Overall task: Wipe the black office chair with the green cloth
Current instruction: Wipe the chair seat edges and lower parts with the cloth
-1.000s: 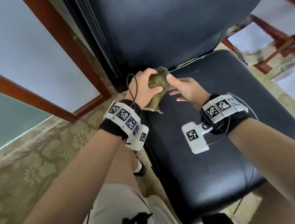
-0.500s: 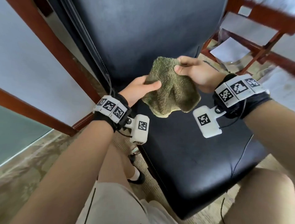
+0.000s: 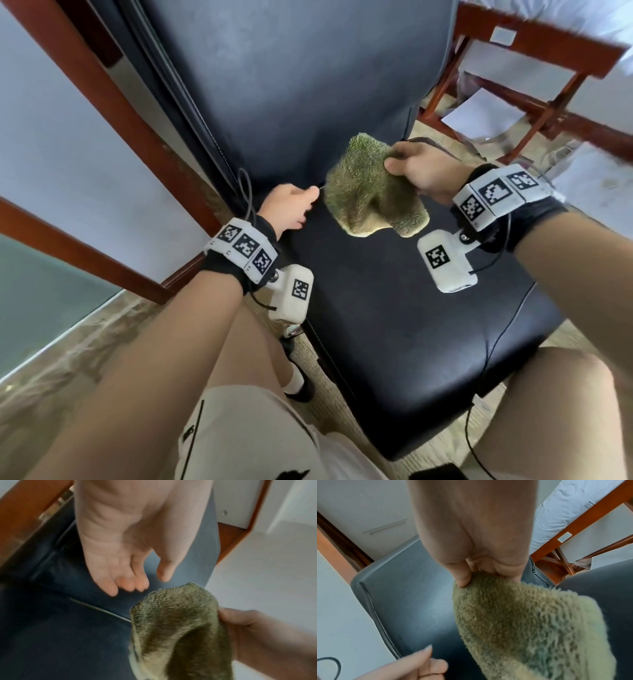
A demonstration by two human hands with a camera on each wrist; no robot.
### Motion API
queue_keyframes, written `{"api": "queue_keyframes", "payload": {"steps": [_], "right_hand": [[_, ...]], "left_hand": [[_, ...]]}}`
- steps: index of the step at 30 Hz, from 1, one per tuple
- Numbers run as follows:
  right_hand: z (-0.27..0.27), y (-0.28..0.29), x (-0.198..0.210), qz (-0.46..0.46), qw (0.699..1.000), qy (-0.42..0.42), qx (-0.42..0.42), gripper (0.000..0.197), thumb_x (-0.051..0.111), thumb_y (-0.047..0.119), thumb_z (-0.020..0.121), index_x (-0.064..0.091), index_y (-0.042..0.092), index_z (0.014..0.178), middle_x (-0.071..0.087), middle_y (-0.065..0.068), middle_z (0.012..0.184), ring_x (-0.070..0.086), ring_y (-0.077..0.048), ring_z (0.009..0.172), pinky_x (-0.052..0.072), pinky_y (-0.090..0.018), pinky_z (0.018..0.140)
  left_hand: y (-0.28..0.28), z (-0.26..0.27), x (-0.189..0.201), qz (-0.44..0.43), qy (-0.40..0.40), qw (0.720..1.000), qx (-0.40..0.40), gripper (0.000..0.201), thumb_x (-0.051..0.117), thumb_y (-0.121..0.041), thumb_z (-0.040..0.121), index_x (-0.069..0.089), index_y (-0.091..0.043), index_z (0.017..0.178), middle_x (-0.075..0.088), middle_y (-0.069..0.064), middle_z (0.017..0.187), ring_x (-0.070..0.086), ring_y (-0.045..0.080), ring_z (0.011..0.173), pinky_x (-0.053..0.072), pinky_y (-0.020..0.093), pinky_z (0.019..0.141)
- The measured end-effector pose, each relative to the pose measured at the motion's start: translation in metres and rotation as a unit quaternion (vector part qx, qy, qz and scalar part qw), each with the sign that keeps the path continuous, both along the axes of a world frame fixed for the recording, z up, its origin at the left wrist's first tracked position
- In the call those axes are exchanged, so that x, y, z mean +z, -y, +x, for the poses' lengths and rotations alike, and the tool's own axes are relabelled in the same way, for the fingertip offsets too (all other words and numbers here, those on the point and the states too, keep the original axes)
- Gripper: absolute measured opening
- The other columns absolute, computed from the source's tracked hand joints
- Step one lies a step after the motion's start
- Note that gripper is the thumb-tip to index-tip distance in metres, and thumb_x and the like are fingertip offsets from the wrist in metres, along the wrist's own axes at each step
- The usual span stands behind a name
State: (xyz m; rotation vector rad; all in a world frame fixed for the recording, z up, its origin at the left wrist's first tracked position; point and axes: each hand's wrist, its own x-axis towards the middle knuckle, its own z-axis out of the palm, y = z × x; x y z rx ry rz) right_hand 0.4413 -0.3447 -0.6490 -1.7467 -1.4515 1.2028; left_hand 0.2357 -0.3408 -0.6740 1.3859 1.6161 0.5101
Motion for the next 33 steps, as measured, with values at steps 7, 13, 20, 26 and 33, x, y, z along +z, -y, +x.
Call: {"api": "queue_keyframes", "payload": {"steps": [7,13,20,26,33], "right_hand": [[-0.011,0.024,-0.003,-0.059,0.963,-0.262,0.001,0.018,0.037,0.004,0.099,0.054,0.007,0.093,0.061,-0.009,0.090,0.061,-0.020,0.082,0.055,-0.028,0.068],[-0.016,0.026,-0.014,0.015,1.000,0.001,-0.008,0.026,0.059,0.027,0.091,0.048,0.014,0.111,0.055,0.001,0.088,0.059,-0.019,0.086,0.053,-0.033,0.063],[-0.022,0.019,-0.054,-0.114,0.985,-0.022,0.129,0.027,0.065,0.029,0.086,0.062,0.017,0.109,0.066,-0.006,0.112,0.063,-0.025,0.104,0.049,-0.039,0.094],[-0.031,-0.018,-0.079,-0.130,0.988,-0.025,0.082,0.005,0.062,0.012,0.088,0.061,0.016,0.088,0.066,-0.010,0.103,0.061,-0.031,0.105,0.048,-0.046,0.096],[-0.057,-0.079,-0.096,0.018,0.969,0.203,0.141,0.030,0.065,0.015,0.085,0.064,0.014,0.115,0.062,-0.006,0.111,0.053,-0.019,0.107,0.035,-0.020,0.083]], "left_hand": [[0.024,0.047,0.001,-0.246,0.445,0.859,0.054,0.067,0.049,-0.050,0.092,0.038,-0.002,0.137,0.052,0.017,0.134,0.055,0.026,0.116,0.052,0.035,0.079],[0.026,0.046,-0.016,-0.174,0.443,0.864,0.163,0.057,0.061,-0.041,0.089,0.049,-0.006,0.132,0.063,0.015,0.120,0.064,0.023,0.104,0.056,0.034,0.074],[0.027,0.028,-0.032,-0.185,0.498,0.820,0.212,0.046,0.055,-0.036,0.094,0.054,-0.003,0.126,0.064,0.016,0.115,0.064,0.024,0.103,0.054,0.033,0.081],[0.007,0.008,-0.055,-0.183,0.435,0.837,0.277,0.043,0.063,-0.027,0.090,0.052,-0.015,0.129,0.058,0.005,0.129,0.059,0.014,0.105,0.047,0.030,0.091],[-0.019,-0.014,-0.091,-0.103,0.167,0.932,0.304,0.048,0.071,-0.039,0.081,0.061,-0.009,0.117,0.062,0.002,0.108,0.059,0.017,0.100,0.044,0.026,0.090]]}}
